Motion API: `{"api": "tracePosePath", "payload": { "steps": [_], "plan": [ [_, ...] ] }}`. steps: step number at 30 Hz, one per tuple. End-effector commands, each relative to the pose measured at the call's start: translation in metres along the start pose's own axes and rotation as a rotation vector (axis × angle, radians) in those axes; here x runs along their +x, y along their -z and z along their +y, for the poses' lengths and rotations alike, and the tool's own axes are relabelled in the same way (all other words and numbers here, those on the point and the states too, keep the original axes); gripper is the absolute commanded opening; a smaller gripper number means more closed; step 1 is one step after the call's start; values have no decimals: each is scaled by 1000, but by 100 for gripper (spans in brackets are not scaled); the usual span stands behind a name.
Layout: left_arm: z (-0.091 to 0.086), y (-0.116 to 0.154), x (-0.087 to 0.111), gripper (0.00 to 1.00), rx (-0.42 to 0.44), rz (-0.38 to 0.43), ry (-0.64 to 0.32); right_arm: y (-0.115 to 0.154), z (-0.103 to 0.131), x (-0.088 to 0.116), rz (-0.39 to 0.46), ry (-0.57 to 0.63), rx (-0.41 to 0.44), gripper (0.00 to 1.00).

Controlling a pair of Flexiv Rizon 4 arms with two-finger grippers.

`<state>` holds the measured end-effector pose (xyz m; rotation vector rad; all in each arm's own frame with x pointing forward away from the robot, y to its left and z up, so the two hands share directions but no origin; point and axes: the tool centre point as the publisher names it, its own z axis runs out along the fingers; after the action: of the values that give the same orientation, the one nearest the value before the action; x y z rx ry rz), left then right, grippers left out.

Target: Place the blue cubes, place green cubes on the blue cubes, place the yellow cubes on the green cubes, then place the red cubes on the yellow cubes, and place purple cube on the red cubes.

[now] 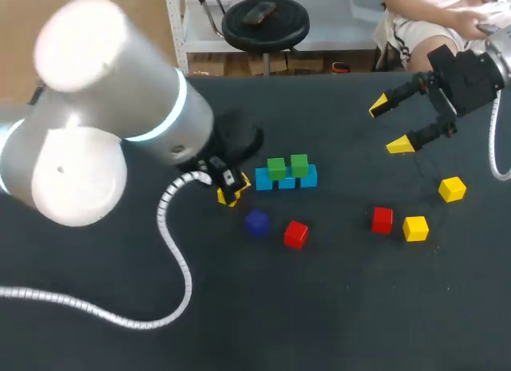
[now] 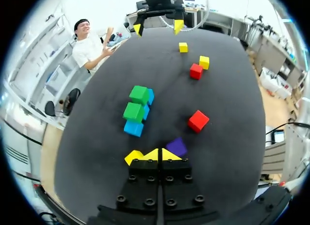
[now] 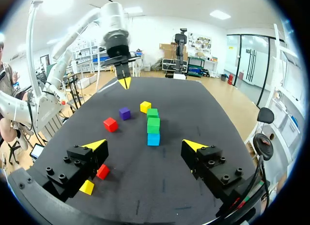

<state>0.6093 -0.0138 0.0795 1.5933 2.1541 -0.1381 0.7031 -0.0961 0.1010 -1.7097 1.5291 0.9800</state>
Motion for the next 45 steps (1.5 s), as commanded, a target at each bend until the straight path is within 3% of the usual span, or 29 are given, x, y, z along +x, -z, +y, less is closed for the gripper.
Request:
{"api": "tracePosePath", "payload": {
  "steps": [1, 10, 20, 30, 45],
  "plan": [
    [-6, -2, -7, 0, -111, 173, 5, 0, 0, 0, -1, 1, 1, 100],
    [-17, -29, -14, 0, -13, 100, -18, 0, 0, 0, -1, 1, 1, 100],
    [-7, -48, -20, 0, 17, 76, -51, 0, 0, 0, -1, 1, 1, 100],
    [-1, -46, -35, 0, 4, 51, -85, 0, 0, 0, -1, 1, 1, 100],
    [-7, -53, -39, 0, 2, 60, -77, 0, 0, 0, -1, 1, 1, 100]
  ]
}}
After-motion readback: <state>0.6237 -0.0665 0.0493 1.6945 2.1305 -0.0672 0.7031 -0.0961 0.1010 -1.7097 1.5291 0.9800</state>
